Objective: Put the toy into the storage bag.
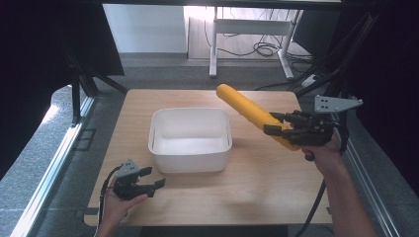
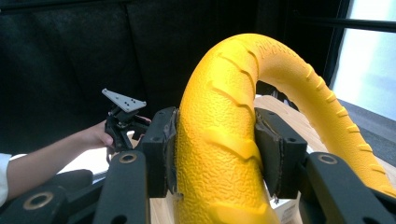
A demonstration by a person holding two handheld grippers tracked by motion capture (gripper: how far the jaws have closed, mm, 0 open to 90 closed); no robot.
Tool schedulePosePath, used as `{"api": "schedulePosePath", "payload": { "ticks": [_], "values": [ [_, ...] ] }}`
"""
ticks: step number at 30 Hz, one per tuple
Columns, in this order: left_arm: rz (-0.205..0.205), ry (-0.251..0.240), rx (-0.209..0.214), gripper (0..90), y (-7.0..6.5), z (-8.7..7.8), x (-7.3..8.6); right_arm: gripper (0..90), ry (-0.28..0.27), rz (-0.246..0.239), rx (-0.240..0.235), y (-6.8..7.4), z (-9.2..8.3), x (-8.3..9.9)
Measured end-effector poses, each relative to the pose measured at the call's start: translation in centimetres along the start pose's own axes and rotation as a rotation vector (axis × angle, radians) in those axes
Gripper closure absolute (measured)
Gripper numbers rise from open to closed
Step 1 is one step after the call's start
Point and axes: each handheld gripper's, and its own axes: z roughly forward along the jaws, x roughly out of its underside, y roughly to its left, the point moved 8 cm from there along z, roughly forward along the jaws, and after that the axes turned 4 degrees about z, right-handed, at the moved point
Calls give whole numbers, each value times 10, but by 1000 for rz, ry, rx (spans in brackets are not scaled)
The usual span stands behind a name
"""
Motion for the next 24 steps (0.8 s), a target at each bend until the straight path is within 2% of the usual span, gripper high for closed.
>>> {"api": "schedulePosePath", "payload": {
  "ticks": [8,14,24],
  "values": [
    [1,-1,0,264,0,-1,0,526,0,-26,-14,8,4,-16],
    [-1,-4,-1,264,1,-2,-1,526,-5,-58,-39,20,13,-32],
    [0,-3,0,264,0,-2,-1,526,8,-96,-117,41,48,-51]
  ]
}}
